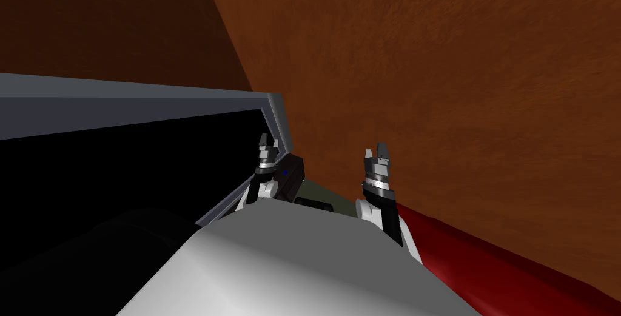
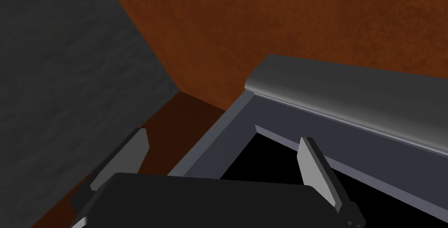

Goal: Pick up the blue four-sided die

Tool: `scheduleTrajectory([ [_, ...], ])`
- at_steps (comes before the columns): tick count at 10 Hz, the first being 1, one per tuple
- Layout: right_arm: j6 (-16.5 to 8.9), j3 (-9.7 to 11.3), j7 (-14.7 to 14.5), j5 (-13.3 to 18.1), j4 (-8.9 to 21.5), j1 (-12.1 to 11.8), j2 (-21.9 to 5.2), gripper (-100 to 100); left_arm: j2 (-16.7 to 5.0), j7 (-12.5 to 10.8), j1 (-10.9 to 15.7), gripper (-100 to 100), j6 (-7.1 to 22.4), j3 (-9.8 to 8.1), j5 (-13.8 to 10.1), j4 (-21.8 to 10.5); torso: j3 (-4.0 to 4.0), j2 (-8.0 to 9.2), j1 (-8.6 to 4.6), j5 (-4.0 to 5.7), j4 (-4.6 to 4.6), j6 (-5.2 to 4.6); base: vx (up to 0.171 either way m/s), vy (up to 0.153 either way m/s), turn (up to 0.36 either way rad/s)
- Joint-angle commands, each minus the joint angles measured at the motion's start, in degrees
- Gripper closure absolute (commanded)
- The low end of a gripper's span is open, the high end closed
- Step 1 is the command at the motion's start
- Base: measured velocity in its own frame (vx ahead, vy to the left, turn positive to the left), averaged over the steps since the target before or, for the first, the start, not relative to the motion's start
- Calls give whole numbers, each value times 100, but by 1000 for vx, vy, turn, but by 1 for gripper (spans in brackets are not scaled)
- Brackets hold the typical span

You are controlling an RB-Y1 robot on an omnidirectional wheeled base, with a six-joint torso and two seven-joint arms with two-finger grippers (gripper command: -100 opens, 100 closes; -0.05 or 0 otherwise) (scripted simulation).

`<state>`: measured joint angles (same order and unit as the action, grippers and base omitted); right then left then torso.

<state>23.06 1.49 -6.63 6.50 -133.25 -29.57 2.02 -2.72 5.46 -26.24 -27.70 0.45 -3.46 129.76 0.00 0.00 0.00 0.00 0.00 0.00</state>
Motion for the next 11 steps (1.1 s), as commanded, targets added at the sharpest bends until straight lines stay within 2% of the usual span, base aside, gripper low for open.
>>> scheduleTrajectory([
  [1,0,0,0,0,0,0,0,0,-204,69,-29,-100,60,25,-154,-75,0,0,0,0,0,0,-28,-1,58],
  [5,0,0,0,0,0,0,0,0,-699,297,-128,-100,277,120,-660,-334,10,17,6,-1,4,1,-45,7,69],
  [10,0,0,0,0,0,1,0,0,-1496,712,-320,-100,721,327,-1525,-827,10,17,3,-1,4,0,-43,4,50],
  [11,0,0,0,0,0,0,0,0,-1496,712,-320,-100,721,327,-1570,-827,9,15,3,-1,4,0,-21,2,7],
])
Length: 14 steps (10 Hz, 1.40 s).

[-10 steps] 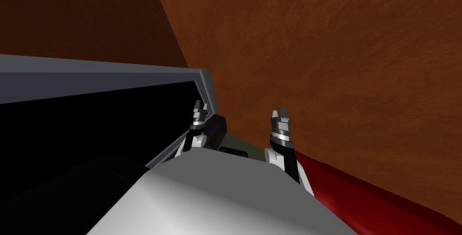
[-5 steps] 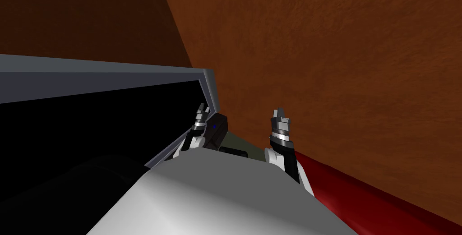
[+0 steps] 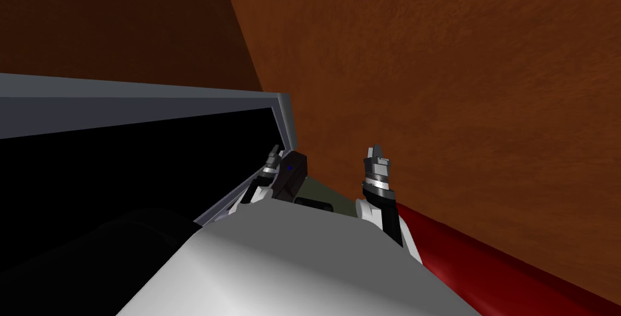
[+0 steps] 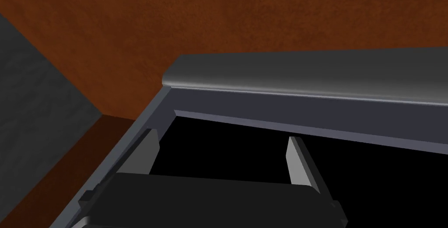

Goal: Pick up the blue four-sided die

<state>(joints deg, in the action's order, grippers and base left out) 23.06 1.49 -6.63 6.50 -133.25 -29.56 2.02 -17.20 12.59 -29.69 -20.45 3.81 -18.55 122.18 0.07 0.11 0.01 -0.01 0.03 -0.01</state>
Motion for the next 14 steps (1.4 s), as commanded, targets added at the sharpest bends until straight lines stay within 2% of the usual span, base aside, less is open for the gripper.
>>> scheduleTrajectory([
  [1,0,0,0,0,0,0,0,0,-220,91,-20,-100,102,43,-260,-182,0,0,0,0,0,0,-15,3,12],
  [3,0,0,0,0,0,0,0,0,-549,278,-112,-100,330,154,-592,-423,-2,-3,1,0,-1,1,-18,3,10],
  [4,0,0,0,0,0,0,0,0,-572,278,-112,-100,330,154,-662,-423,-2,-4,1,0,-1,0,-10,3,-3],
  [7,0,0,0,0,0,0,0,0,-1115,558,-252,-100,704,339,-1219,-813,-6,-10,1,0,-2,0,3,2,-32],
  [8,0,0,0,0,0,0,0,0,-1115,558,-252,-100,704,339,-1258,-813,-7,-12,-1,0,-3,0,8,1,-14],
  [11,0,0,0,0,0,0,0,0,-1663,828,-390,-100,1108,542,-1793,-1216,-10,-18,-2,1,-4,-1,23,-4,-80],
  [12,0,0,0,0,0,0,0,0,-1663,828,-390,-100,1108,542,-1825,-1216,-13,-23,0,0,-5,-1,35,3,-28],
  [14,0,0,0,0,0,-1,0,0,-2019,999,-481,-100,1387,685,-2176,-1482,-14,-24,-1,0,-5,-2,37,-1,-107],
])
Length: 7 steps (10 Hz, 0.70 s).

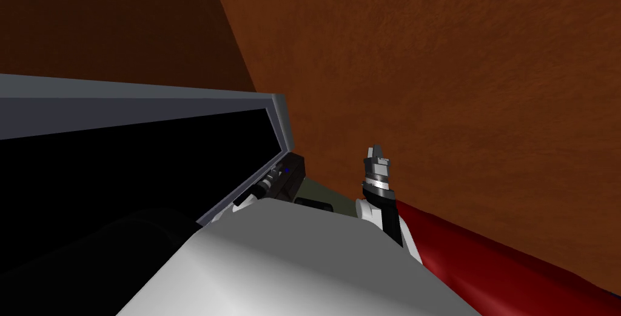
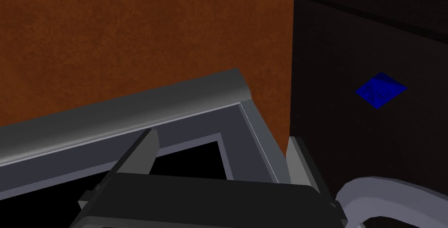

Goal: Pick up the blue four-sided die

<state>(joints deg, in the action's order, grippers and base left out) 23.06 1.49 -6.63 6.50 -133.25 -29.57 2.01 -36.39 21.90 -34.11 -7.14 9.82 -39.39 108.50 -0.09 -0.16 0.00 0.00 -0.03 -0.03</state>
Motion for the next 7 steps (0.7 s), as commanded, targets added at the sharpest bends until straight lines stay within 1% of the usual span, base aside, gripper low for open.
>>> scheduleTrajectory([
  [1,0,0,0,0,0,0,0,0,-273,149,-84,-100,196,157,-255,-245,0,0,0,0,0,0,68,-5,-148],
  [4,0,0,0,0,0,-1,0,0,-765,369,-216,-100,608,378,-690,-619,-9,-15,-2,0,-3,1,83,-3,-170],
  [5,0,0,0,0,0,0,0,0,-769,369,-216,-100,608,378,-690,-619,-10,-17,1,0,-4,-1,62,13,-71],
  [6,0,-1,0,0,0,-1,0,0,-769,369,-216,-100,608,378,-690,-619,-6,-10,2,-1,-3,3,20,6,30],
  [7,0,-1,0,0,0,-1,0,0,-924,434,-257,-100,741,450,-815,-737,1,2,0,-1,0,3,27,-8,-132],
])
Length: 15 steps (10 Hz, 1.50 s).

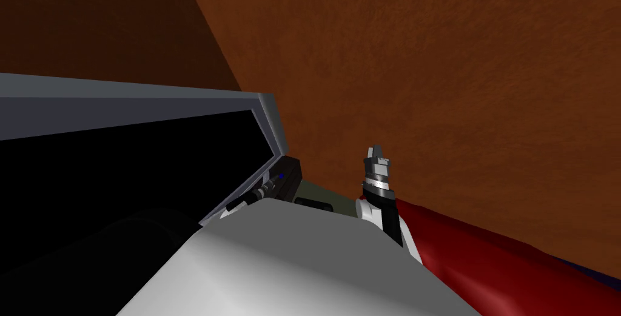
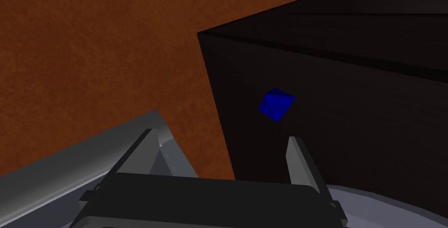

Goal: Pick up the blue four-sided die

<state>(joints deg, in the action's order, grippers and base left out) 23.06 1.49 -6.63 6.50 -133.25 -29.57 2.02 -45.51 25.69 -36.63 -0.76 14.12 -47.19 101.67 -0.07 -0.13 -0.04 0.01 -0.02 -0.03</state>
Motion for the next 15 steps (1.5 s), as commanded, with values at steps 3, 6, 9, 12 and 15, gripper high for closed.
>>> scheduleTrajectory([
  [3,0,0,0,0,0,-1,0,0,-432,222,-113,-100,485,227,-348,-387,-13,-22,4,-1,-5,0,100,4,-230],
  [6,0,-1,0,0,0,-1,0,0,-771,349,-200,-100,828,419,-575,-681,-19,-32,8,-2,-7,1,118,21,-210],
  [9,0,-1,0,0,0,-2,-1,0,-1026,438,-268,-100,1117,585,-728,-915,-24,-41,8,-1,-9,1,131,25,-227],
  [12,0,-1,0,0,0,-1,0,0,-1246,502,-324,-100,1383,743,-830,-1114,-17,-28,1,-1,-6,2,103,24,-229],
  [15,0,-1,0,0,0,-2,0,0,-1199,482,-354,-100,1523,695,-726,-1107,-14,-23,-3,0,-5,5,70,21,-89],
])
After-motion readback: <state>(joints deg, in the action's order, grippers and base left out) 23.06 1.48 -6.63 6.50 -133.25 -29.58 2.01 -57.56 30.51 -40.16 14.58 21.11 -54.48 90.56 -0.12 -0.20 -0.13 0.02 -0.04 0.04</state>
